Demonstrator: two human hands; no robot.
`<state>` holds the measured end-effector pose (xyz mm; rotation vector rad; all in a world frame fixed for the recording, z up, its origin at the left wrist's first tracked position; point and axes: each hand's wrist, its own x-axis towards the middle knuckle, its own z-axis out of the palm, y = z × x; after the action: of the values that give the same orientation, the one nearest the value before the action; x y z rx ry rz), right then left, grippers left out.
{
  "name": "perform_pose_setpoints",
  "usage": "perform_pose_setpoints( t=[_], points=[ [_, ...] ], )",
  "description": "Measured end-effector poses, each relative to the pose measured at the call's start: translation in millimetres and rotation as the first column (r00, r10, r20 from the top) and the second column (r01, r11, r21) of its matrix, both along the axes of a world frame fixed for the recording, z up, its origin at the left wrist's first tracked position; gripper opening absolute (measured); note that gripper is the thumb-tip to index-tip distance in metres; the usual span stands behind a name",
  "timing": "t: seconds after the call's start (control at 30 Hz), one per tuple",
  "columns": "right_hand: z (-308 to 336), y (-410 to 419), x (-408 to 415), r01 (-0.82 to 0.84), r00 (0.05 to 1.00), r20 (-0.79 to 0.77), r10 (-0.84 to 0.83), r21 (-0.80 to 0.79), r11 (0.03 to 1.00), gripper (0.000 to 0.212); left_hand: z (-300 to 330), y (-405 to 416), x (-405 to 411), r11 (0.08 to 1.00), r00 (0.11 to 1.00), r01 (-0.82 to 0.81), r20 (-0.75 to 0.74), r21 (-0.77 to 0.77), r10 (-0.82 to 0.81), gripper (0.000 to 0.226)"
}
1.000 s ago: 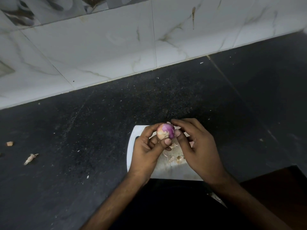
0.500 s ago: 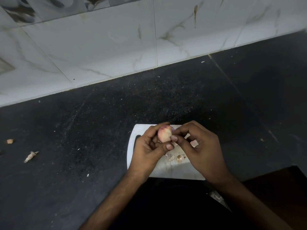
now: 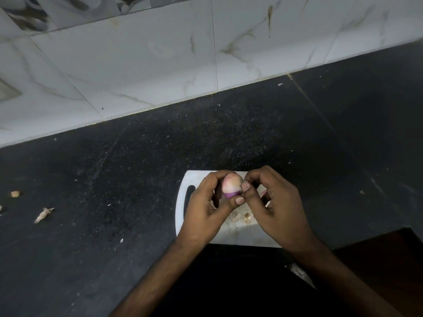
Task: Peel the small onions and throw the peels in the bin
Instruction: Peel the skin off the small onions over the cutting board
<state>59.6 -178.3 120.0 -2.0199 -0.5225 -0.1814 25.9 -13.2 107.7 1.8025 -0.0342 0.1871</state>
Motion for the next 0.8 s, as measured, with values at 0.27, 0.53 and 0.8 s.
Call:
perform_pose_setpoints(
  t=[0.27, 0.53, 0.8],
  points=[
    [-3.3, -2.0, 1.7, 0.083, 0.997, 0.004, -0.083, -0.035, 0.996, 0.017, -6.3, 2.1, -5.0, 0.975, 0.999, 0.029, 0.038, 0.221, -0.039, 0.045],
    [-4.5, -6.2, 7.7, 0.233, 0.972, -0.051, -0.231, 0.034, 0.972, 0.017, -7.5, -1.0, -9.1, 0.992, 0.992, 0.126, -0.015, 0.003, -0.126, 0.073],
    [-15.9, -6.1, 5.1, 0.293, 0.948, -0.144, -0.283, 0.051, 0.955, 0.014, -10.3, -2.8, -9.0, 0.963, 0.99, 0.117, -0.05, -0.243, -0.133, 0.047]
  ],
)
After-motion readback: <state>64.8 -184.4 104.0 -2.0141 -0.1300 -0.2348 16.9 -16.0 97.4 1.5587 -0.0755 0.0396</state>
